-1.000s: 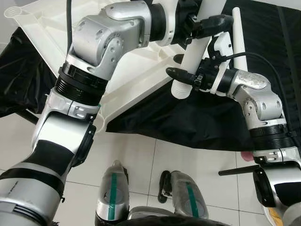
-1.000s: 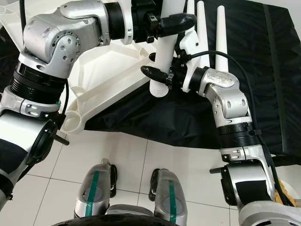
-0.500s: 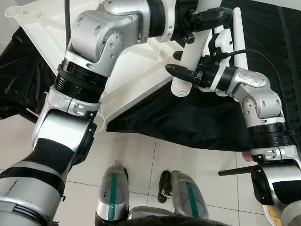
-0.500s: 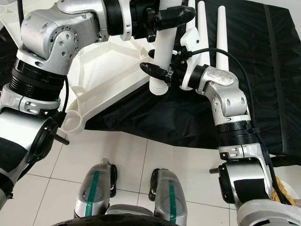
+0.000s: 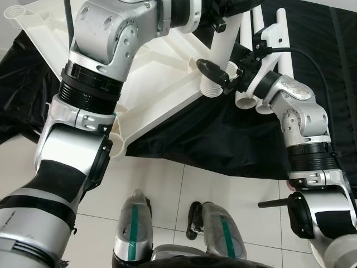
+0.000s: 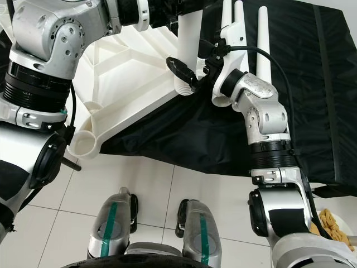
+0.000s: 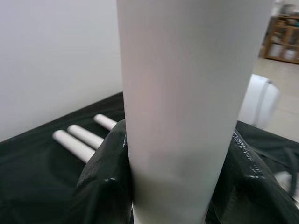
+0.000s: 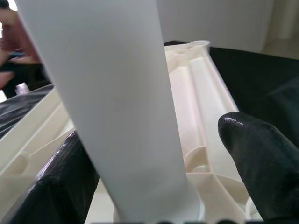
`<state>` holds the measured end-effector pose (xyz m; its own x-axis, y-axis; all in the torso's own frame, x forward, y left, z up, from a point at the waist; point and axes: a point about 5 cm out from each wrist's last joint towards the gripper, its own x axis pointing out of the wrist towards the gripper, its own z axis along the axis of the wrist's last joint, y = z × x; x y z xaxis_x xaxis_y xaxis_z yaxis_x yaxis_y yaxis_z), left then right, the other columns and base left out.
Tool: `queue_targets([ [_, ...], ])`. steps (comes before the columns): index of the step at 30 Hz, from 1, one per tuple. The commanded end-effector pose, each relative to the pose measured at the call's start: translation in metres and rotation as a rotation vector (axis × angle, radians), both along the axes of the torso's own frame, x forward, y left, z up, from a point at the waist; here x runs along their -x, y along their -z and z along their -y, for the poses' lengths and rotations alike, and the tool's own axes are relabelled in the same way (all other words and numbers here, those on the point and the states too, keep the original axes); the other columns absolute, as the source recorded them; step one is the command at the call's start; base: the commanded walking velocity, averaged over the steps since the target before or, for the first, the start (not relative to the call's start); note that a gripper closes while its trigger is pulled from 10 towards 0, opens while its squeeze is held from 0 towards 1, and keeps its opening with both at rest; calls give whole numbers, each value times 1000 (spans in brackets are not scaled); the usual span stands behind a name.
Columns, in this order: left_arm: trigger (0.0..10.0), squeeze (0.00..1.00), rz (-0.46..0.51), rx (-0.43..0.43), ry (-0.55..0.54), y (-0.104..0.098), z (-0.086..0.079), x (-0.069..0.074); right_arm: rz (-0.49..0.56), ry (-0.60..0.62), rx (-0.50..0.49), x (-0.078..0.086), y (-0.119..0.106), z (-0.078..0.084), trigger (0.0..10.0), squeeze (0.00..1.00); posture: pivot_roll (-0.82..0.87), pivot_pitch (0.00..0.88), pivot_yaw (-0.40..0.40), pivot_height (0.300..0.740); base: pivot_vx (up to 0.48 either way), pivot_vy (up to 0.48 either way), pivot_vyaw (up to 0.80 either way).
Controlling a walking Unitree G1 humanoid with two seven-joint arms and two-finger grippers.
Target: Building children table
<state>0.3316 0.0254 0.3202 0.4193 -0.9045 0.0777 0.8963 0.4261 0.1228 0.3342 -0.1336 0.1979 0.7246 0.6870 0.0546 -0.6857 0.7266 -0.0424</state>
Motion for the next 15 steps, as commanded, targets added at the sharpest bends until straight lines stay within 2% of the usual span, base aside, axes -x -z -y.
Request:
queue_targets([
  [1, 10000, 0, 49, 20, -53, -12, -3, -1, 26, 32, 2, 1, -3, -1, 10000, 0, 89, 23, -39, 740, 0, 0, 0],
  [4, 10000, 0, 53, 24, -66, -13, -3, -2, 41, 44, -2, 2, -3, -8, 10000, 0, 89, 21, -39, 740, 0, 0, 0],
  [8, 10000, 0, 58, 23, -73, -12, -2, -2, 58, 84, -33, 4, -5, -24, 10000, 0, 94, 17, -40, 740, 0, 0, 0],
  [11, 10000, 0, 60, 21, -74, -12, -1, -2, 66, 93, -37, 4, -6, -27, 10000, 0, 94, 16, -40, 740, 0, 0, 0],
  [15, 10000, 0, 64, 19, -80, -12, 0, -1, 76, 113, -55, 7, -8, -39, 10000, 0, 97, 14, -39, 740, 0, 0, 0],
])
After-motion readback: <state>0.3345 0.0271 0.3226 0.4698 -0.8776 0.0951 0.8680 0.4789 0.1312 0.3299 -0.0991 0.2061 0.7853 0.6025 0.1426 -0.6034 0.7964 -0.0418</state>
